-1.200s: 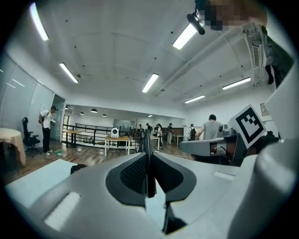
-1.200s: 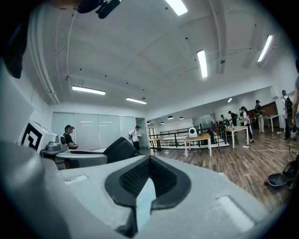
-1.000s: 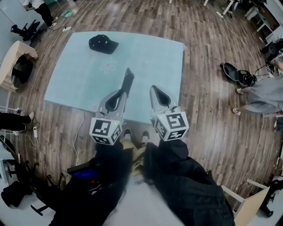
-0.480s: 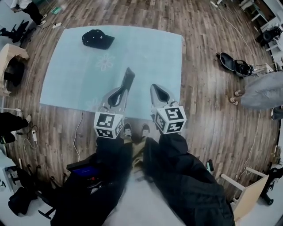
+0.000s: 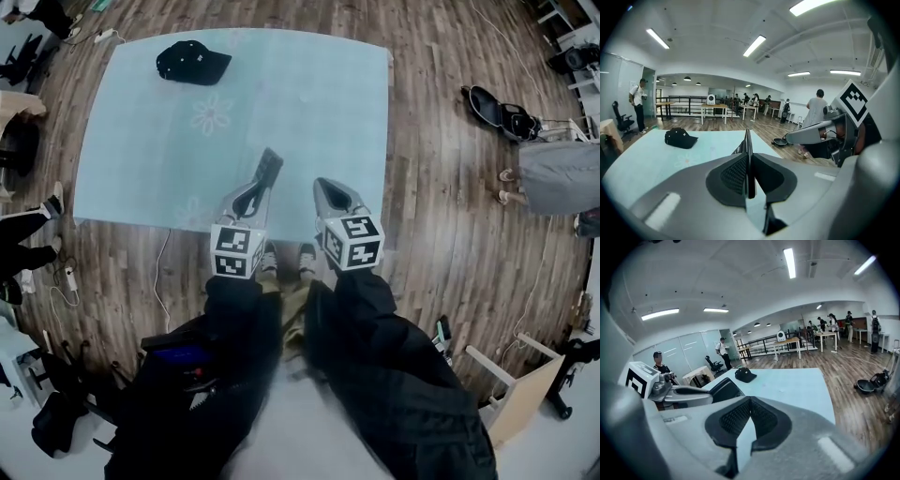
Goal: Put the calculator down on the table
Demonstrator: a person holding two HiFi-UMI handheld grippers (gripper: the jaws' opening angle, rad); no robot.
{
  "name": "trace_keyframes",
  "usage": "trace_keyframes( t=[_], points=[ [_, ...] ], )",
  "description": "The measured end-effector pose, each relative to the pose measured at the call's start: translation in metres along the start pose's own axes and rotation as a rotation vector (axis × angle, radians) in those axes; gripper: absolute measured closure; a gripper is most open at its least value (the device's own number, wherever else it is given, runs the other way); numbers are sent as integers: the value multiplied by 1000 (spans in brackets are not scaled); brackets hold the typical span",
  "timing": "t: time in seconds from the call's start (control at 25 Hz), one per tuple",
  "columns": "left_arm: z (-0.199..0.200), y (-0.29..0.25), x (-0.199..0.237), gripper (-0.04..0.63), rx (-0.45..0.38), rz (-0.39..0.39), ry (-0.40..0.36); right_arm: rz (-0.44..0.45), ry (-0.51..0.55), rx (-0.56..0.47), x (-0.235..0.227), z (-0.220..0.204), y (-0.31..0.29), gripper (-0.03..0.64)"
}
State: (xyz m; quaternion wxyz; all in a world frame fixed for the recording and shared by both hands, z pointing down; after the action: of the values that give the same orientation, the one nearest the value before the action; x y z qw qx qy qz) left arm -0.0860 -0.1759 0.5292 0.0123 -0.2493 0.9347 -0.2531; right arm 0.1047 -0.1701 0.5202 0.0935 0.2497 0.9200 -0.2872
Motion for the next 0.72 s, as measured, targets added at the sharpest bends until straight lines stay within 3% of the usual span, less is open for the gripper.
trace_keyframes(
  t=[0.28,0.52,0.72],
  points=[
    [-40,-33,6,554,141,-9,-26,-11,-82,102,-23,-30,-25,618],
    [-70,-54,23,554,240,34,-116,-16,-109,144,-35,-40,-39,618],
    [-94,-72,25,554,315,27,-145,-11,-108,175,-39,-44,-51,618]
  ],
)
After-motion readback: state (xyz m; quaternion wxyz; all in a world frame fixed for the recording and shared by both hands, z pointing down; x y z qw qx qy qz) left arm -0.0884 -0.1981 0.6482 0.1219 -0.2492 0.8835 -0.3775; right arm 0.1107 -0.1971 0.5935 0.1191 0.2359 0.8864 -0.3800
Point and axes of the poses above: the fingertips, and each gripper's own axes: y backward along the fingers, x to its left, z out of its top, the point moved 9 cm from there along y, backward along the fingers, and after that the axes turned 6 degrees about z, right-handed, at the moved point
